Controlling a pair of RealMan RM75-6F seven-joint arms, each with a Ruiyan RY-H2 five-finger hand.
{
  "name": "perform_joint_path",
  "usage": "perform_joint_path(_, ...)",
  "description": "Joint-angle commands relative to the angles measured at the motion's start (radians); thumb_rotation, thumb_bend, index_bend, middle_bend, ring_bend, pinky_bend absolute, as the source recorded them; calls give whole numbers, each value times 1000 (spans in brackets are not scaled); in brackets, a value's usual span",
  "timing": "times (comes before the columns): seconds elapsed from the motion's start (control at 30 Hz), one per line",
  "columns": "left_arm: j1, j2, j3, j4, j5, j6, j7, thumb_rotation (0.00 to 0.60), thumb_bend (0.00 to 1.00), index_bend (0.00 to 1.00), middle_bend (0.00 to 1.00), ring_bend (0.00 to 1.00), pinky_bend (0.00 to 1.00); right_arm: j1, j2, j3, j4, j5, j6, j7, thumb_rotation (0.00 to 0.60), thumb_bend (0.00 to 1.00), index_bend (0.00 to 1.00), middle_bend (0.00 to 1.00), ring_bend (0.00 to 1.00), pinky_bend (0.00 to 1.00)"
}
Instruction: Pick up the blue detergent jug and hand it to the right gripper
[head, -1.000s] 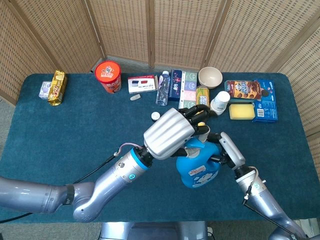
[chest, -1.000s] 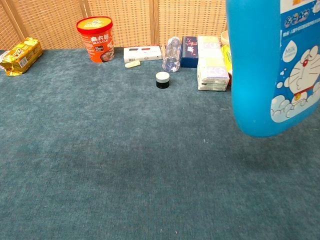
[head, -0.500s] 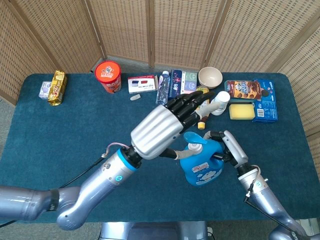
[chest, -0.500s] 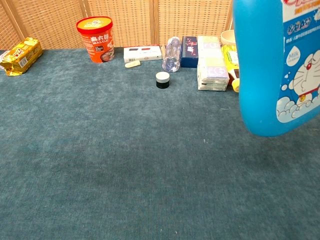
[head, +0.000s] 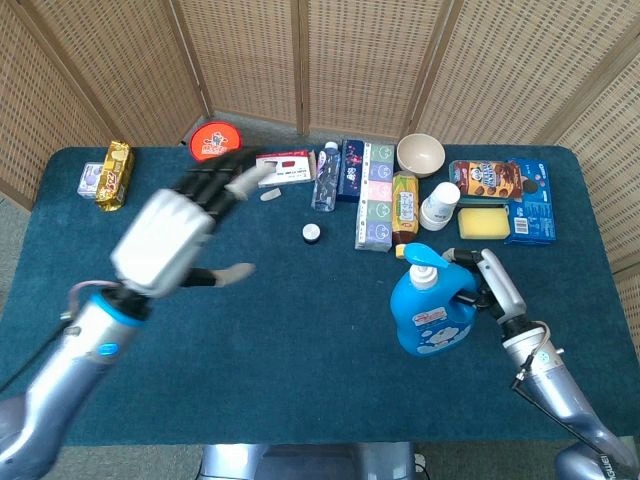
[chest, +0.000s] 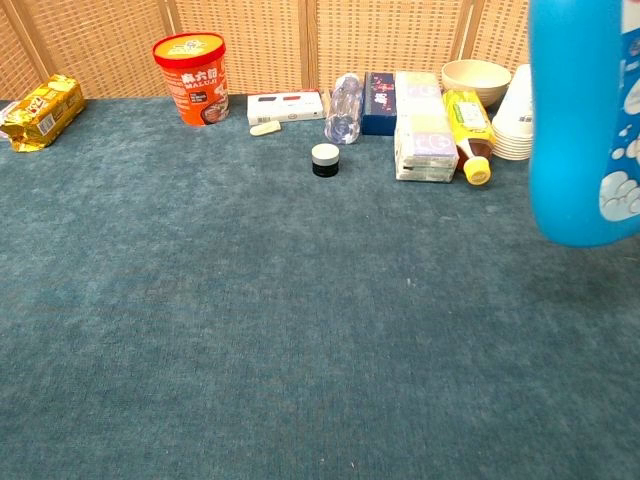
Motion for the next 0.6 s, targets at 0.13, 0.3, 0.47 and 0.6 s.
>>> perform_joint_path(0.13,367,140,262,281,325,157,-383,600,0,0,0,0,90,-17,13,2,29,-33,14,30,600,794,675,783,538,651)
perform_joint_path(0.3,476,63,334,450,319,218,-465,600,0,0,0,0,62,-23,14,4,39,-37,22,30,600,795,675,783,538,651)
perform_joint_path(0.47,562,-6,368,515,270,266,-499,600,0,0,0,0,47,-30,17,12,41,-35,38,33,600,795,675,783,538,651)
perform_joint_path(0.6,595,-40,380,537,250,273,-520,600,0,0,0,0,46,-38,16,18,41,-33,54,40,600,795,675,783,538,651)
